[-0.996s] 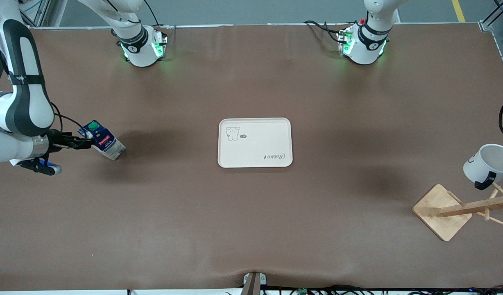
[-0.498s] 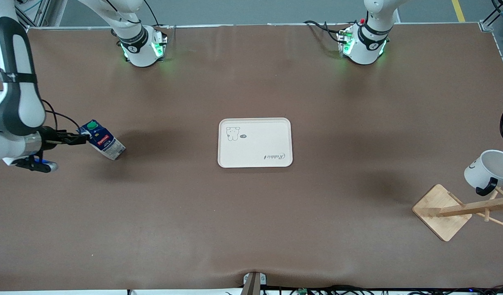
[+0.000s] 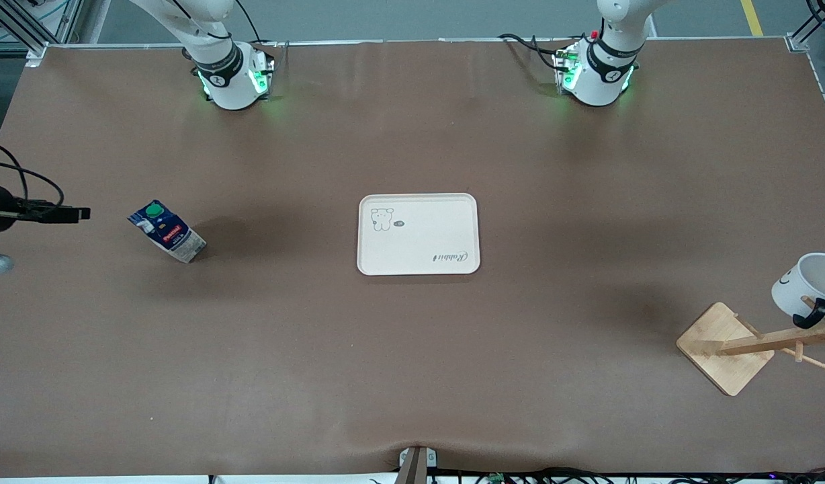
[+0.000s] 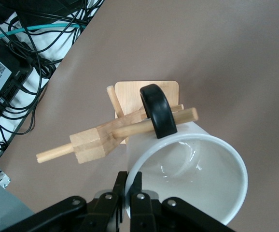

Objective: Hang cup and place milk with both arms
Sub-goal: 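Open the left gripper and release the mug on the stand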

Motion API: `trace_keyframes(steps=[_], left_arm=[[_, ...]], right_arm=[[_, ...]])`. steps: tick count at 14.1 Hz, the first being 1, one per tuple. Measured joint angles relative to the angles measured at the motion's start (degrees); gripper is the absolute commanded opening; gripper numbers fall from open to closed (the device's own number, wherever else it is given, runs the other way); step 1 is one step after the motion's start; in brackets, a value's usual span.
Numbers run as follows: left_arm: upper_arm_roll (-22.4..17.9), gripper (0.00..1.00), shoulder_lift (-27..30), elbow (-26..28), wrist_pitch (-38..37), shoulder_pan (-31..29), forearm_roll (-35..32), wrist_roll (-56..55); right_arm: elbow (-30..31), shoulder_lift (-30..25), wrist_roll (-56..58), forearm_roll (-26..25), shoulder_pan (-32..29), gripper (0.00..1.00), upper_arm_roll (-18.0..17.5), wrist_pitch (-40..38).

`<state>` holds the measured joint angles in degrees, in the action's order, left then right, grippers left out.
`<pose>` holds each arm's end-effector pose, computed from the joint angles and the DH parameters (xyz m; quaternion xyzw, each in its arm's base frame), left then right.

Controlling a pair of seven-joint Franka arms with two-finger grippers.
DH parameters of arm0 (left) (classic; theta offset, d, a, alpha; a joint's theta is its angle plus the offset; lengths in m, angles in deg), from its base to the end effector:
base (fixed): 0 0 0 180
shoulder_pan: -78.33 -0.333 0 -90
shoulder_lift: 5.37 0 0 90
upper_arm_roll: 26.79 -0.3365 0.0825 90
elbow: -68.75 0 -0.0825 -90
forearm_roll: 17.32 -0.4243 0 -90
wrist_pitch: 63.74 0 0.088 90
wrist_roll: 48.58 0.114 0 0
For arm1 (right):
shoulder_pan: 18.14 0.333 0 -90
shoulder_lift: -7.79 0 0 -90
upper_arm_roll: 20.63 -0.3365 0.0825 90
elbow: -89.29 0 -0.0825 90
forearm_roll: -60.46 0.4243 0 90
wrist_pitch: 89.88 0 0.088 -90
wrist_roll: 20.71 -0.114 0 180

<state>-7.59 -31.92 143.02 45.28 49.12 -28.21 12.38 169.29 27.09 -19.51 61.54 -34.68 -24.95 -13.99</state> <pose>0.7312 0.1969 0.5125 -0.8991 0.4292 -0.0564 0.0647 0.6406 -0.1432 0.4972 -0.9746 0.0932 0.1984 0.0455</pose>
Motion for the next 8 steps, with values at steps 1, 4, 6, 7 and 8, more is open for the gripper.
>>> trace_keyframes(steps=[1,4,6,7,8], left_arm=[[-0.01,0.69,-0.3,-0.05,0.23,0.0,0.0,-0.51],[0.26,1.0,-0.57,-0.26,0.5,0.26,0.0,-4.16],[0.61,1.0,-0.57,-0.64,0.51,0.86,0.0,-6.93],[0.69,1.0,-0.56,-0.74,0.34,1.37,0.0,-8.91],[0.7,1.0,-0.53,-0.77,-0.42,1.87,0.09,-11.64]], right_arm=[[-0.86,-0.14,0.0,0.0,0.12,1.0,-0.37,-0.52],[-1.58,-1.54,-0.35,0.01,1.79,1.0,-0.8,-1.48],[-1.57,-4.52,-3.35,0.01,3.77,1.0,-0.84,-2.09],[-1.35,-6.53,-5.21,0.03,4.77,1.0,-0.87,-2.54],[-0.85,-8.52,-6.72,0.13,5.85,1.0,-0.91,-3.04]])
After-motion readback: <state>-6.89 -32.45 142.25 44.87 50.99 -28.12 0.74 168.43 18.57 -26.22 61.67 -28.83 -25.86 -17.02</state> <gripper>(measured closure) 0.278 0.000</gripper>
